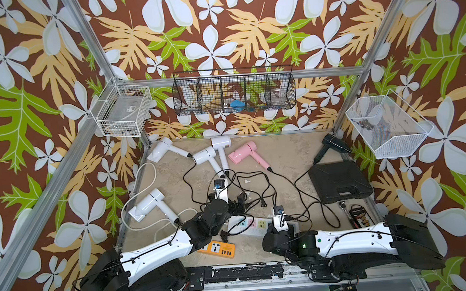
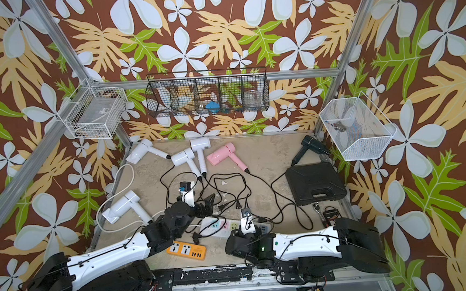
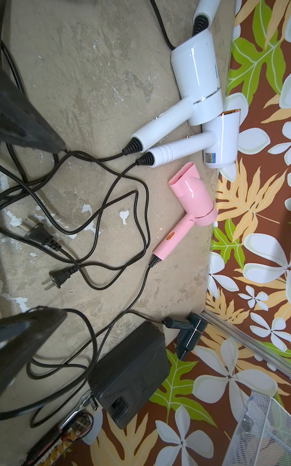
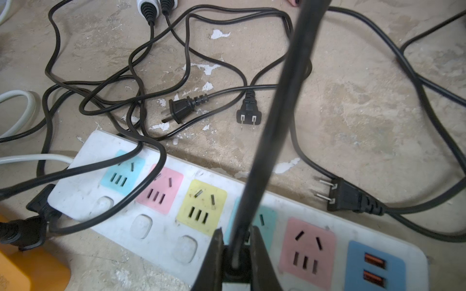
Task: Charge the blow dryers
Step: Insert the plug into the socket.
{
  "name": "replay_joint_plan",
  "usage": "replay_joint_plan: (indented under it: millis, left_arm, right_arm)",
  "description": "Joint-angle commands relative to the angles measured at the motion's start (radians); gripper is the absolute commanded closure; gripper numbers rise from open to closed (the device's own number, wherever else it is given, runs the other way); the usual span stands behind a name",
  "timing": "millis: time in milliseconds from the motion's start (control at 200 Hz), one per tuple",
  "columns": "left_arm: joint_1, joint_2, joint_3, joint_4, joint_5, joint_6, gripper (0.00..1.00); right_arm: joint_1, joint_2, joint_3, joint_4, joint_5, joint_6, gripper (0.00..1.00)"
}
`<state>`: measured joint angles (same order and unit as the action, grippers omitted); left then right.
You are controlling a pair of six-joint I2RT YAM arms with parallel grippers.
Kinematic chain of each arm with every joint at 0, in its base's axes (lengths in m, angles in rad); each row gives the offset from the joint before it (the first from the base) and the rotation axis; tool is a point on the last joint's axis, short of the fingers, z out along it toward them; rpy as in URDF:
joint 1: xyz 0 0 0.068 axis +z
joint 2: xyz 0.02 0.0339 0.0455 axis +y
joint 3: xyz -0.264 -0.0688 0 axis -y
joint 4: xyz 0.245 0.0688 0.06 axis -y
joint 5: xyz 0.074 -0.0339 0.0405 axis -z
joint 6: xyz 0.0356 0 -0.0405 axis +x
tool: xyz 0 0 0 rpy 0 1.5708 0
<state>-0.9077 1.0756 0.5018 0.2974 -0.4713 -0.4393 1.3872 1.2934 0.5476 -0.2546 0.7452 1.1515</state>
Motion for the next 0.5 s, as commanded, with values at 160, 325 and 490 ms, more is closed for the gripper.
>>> replay_joint_plan:
  millis: [160, 325, 490]
  left_arm:
    - [0.003, -0.012, -0.005, -0.016, -0.026, -0.009, 0.03]
    - [0.003, -0.016, -0.005, -0.018, -0.026, -0.010, 0.03]
    - [0.003, -0.021, -0.006, -0.017, -0.021, -0.013, 0.03]
  right_arm:
    - [0.026, 0.060, -0.012, -0.068, 0.030, 0.122, 1.00]
    - [0.026, 0.020, -0.042, -0.047, 0.032, 0.144, 1.00]
    - [0.026, -0.034, -0.073, -0.006, 0.076, 0.125, 1.00]
